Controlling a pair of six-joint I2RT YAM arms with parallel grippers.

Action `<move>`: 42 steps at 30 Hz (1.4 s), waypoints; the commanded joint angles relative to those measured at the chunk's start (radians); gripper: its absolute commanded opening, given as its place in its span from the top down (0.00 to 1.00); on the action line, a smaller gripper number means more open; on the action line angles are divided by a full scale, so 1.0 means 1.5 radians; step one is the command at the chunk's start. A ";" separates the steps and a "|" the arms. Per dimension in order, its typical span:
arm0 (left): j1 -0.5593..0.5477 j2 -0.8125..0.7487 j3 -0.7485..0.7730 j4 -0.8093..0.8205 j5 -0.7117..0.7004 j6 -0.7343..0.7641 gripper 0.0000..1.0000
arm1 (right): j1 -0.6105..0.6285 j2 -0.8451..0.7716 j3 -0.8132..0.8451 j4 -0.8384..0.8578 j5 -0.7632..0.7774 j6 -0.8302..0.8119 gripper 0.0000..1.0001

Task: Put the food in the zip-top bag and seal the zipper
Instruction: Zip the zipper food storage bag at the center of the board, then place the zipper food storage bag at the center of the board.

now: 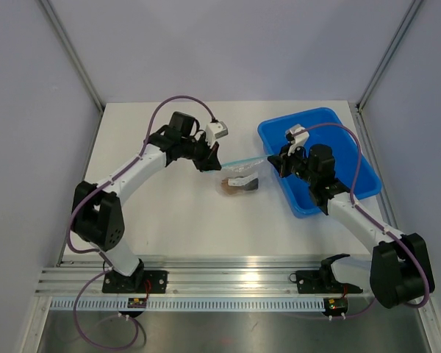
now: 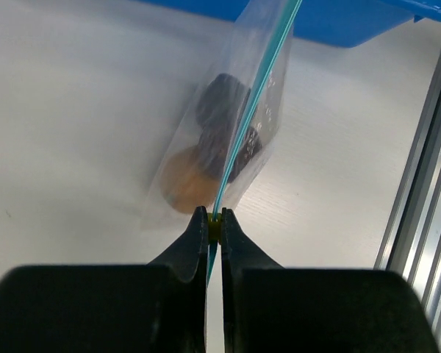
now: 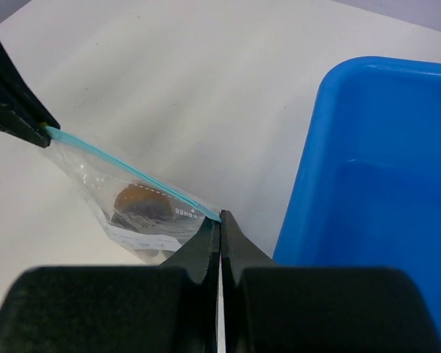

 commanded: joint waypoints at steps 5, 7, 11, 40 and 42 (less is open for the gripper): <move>0.041 -0.094 -0.076 0.014 -0.082 -0.045 1.00 | -0.011 -0.007 0.000 0.082 0.070 0.017 1.00; 0.053 -0.104 -0.083 0.014 -0.078 -0.050 1.00 | -0.011 -0.003 0.004 0.079 0.083 0.033 1.00; 0.068 -0.127 -0.112 0.011 -0.086 -0.045 1.00 | -0.011 -0.005 0.007 0.077 0.095 0.032 1.00; 0.047 -0.253 -0.139 0.161 -0.158 -0.121 0.01 | -0.009 0.166 0.198 0.012 -0.037 0.123 0.05; 0.034 -0.272 -0.161 0.161 -0.162 -0.122 0.01 | -0.009 0.148 0.176 0.003 0.001 0.142 0.01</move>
